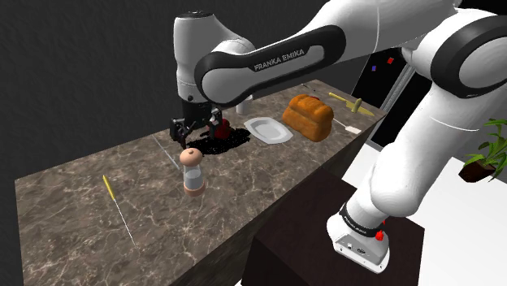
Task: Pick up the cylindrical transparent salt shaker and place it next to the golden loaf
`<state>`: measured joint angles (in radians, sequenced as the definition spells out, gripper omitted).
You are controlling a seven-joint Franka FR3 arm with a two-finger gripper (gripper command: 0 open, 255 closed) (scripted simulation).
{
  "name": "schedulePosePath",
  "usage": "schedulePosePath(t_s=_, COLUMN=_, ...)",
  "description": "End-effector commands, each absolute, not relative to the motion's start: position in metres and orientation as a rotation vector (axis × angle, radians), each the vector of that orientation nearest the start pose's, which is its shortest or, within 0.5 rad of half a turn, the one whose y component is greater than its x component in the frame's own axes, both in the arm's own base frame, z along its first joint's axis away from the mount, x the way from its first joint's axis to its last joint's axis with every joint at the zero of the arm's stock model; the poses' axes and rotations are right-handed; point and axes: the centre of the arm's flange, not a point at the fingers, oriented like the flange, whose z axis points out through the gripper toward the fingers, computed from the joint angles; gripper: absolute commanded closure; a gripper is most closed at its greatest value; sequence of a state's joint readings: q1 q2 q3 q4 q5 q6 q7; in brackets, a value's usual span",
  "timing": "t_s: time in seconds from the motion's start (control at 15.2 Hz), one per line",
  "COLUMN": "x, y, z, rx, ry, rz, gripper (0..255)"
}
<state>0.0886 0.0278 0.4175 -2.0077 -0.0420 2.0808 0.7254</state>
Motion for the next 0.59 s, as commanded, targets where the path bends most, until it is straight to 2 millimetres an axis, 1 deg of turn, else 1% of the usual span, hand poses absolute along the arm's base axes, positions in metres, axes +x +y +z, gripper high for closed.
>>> schedulePosePath(t_s=0.0, x=0.509, y=0.290, z=0.438, rx=-3.120, ry=0.325, rz=-0.099, gripper=0)
schedulePosePath(t_s=0.07, x=0.513, y=0.294, z=0.436, rx=-3.120, ry=0.327, rz=-0.102, gripper=0)
schedulePosePath(t_s=0.53, x=0.515, y=0.294, z=0.399, rx=-3.120, ry=0.327, rz=-0.102, gripper=0)
